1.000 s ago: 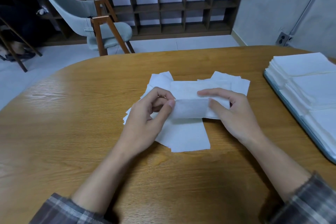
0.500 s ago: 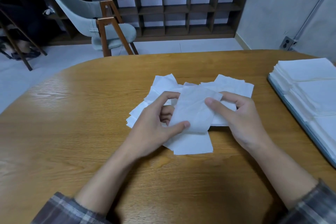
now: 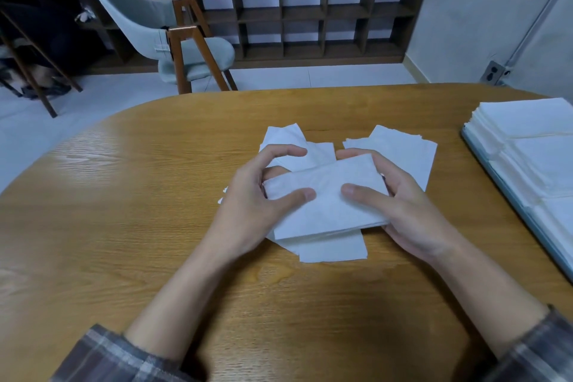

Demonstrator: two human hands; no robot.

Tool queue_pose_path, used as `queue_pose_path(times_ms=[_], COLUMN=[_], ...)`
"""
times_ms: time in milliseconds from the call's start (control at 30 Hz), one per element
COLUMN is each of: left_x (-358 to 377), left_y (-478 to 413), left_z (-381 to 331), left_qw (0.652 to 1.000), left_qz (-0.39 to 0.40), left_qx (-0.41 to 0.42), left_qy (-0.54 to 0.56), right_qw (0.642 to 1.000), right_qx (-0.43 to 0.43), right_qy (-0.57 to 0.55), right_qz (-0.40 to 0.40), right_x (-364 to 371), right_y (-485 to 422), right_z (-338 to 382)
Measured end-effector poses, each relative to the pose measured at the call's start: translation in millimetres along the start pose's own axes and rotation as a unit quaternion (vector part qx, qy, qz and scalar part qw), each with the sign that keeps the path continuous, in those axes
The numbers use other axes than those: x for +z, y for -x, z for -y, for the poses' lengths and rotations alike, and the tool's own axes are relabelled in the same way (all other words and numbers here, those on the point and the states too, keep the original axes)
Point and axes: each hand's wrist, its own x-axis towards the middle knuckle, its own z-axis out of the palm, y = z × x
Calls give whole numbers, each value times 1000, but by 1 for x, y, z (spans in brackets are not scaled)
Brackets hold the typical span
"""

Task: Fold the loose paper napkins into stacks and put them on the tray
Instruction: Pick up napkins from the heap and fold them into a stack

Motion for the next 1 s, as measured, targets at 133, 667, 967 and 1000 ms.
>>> queue_pose_path(times_ms=[133, 667, 967, 1000], left_x=[0, 8, 10, 10], left_y=[-1, 5, 4, 3], left_z=[3, -1, 18, 19], left_qw=[999, 999, 950, 940], left_qz=[2, -35, -66, -67], left_qx=[8, -6, 135, 164], left_qy=[-43, -25, -274, -292], right_qw=[998, 998, 982, 981], right_qx=[-23, -61, -77, -77], right_qy=[58, 14, 159, 160], right_qz=[2, -14, -63, -76], right_x=[1, -1, -4, -5], right_y=[1, 0, -2, -2], right_z=[0, 0, -3, -3])
